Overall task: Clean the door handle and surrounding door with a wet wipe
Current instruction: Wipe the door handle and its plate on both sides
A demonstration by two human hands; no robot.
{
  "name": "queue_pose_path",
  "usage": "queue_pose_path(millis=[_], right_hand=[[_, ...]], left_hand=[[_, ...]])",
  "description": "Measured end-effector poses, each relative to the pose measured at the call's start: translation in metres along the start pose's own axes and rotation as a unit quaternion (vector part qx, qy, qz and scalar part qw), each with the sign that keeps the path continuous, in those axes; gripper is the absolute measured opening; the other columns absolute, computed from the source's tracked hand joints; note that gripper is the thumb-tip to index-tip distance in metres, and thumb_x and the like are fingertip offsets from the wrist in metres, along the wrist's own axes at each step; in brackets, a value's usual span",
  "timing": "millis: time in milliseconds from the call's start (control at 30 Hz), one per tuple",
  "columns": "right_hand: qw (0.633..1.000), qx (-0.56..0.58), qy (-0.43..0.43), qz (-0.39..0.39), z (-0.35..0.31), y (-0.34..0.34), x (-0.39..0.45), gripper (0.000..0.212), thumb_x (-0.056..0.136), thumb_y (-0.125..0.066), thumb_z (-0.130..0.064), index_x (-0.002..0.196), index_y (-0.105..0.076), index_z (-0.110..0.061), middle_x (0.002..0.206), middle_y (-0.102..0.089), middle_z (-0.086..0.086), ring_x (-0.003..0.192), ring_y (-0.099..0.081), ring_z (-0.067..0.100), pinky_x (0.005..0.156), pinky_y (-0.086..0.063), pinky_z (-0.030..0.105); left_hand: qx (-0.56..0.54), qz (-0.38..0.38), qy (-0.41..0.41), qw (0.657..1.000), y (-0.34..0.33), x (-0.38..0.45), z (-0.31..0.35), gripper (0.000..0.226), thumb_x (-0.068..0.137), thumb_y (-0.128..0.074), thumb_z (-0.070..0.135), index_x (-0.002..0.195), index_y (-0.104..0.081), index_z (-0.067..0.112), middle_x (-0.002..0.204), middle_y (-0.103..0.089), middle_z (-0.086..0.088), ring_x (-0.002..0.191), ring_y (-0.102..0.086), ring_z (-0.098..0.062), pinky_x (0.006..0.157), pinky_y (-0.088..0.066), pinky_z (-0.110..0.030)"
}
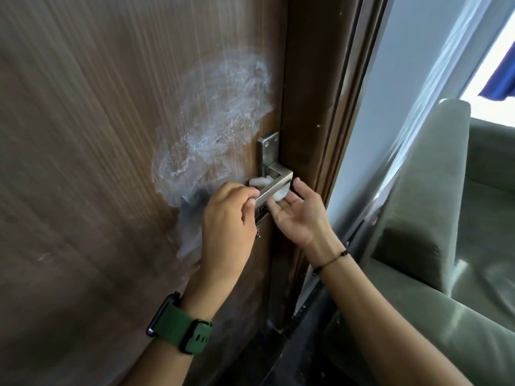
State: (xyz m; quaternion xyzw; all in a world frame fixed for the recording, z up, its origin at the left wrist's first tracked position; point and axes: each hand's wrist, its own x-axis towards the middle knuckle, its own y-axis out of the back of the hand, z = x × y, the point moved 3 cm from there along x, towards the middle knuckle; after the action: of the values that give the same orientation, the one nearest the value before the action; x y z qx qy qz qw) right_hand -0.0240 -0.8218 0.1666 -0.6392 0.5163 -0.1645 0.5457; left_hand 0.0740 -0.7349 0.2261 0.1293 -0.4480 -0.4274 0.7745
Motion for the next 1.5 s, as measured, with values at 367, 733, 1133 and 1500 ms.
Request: queue_pose_path(millis=[367, 733, 1133, 1500], right_hand=[[0.992, 0.088, -0.007, -0.093, 0.040, -0.008, 0.002, 0.031, 0.095, -0.039, -0.023, 0.098, -0.061, -0.001, 0.085, -0.065, 0.013, 0.082, -0.059, 0.022, 0.087, -0.044, 0.031], [0.990, 0.006, 0.000, -0.144, 0.049, 0.000, -0.005, 0.023, 0.077, -0.045, -0.007, 0.093, -0.062, -0.006, 0.078, -0.067, 0.008, 0.077, -0.062, 0.017, 0.082, -0.046, 0.029], [0.709, -0.532, 0.463, 0.023, -0.040, -0.005, -0.035, 0.009, 0.086, -0.061, -0.014, 0.082, -0.063, -0.022, 0.086, -0.067, -0.005, 0.084, -0.063, 0.010, 0.076, -0.053, 0.028], [0.419, -0.707, 0.564, -0.079, -0.040, -0.069, 0.006, 0.015, 0.076, -0.060, 0.010, 0.071, -0.054, -0.003, 0.081, -0.054, 0.014, 0.069, -0.052, 0.027, 0.051, -0.044, 0.031]], left_hand=[[0.056, 0.013, -0.009, 0.998, -0.008, -0.002, -0.001, 0.017, 0.077, -0.059, -0.004, 0.092, -0.063, 0.004, 0.096, -0.063, -0.010, 0.094, -0.056, -0.023, 0.079, -0.037, -0.018], [0.070, -0.048, -0.007, 0.996, -0.016, 0.007, 0.008, 0.039, 0.074, -0.048, -0.007, 0.109, -0.058, 0.005, 0.111, -0.061, -0.013, 0.107, -0.054, -0.027, 0.085, -0.035, -0.017], [0.204, -0.089, 0.107, 0.969, -0.071, 0.044, 0.012, 0.039, 0.092, -0.031, 0.041, 0.089, -0.061, 0.016, 0.090, -0.070, -0.010, 0.073, -0.062, -0.029, 0.053, -0.027, -0.027], [0.144, -0.054, 0.153, 0.976, -0.089, 0.033, -0.002, 0.027, 0.063, -0.040, 0.028, 0.038, -0.029, 0.026, 0.033, -0.052, -0.010, 0.026, -0.046, -0.025, 0.043, -0.003, -0.013]])
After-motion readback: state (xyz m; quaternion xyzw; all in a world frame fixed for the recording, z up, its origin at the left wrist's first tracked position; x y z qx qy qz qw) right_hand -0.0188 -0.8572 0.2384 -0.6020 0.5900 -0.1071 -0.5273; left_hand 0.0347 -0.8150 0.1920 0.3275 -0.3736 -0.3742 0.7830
